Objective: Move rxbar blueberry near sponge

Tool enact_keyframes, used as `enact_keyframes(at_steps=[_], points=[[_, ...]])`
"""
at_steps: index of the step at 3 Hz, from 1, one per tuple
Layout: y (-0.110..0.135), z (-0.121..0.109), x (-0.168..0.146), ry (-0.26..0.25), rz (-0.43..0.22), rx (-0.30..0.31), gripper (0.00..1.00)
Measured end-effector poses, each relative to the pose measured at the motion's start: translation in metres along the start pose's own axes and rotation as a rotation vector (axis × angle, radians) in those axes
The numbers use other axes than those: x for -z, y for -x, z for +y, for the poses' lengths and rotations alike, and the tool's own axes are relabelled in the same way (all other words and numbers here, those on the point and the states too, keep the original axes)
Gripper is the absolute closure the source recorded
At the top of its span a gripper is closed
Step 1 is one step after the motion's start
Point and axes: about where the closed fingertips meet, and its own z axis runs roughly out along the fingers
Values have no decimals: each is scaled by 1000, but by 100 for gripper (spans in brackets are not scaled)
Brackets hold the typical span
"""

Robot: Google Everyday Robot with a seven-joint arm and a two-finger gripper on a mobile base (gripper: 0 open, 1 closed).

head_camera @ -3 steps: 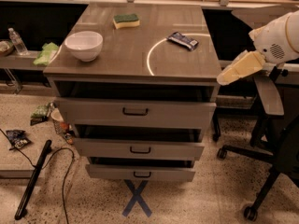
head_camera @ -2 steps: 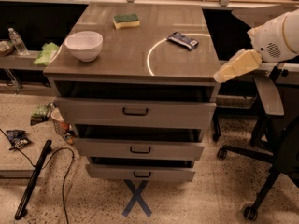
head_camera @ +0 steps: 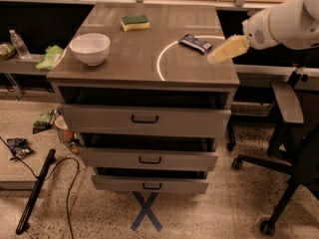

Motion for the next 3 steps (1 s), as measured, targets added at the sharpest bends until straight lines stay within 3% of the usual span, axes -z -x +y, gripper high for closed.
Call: enact_keyframes(at_steps=[1, 2, 3], points=[[2, -32, -88, 70, -17, -63, 0], [23, -59, -134, 72, -72, -82, 0], [42, -74, -146, 51, -129, -87, 0]])
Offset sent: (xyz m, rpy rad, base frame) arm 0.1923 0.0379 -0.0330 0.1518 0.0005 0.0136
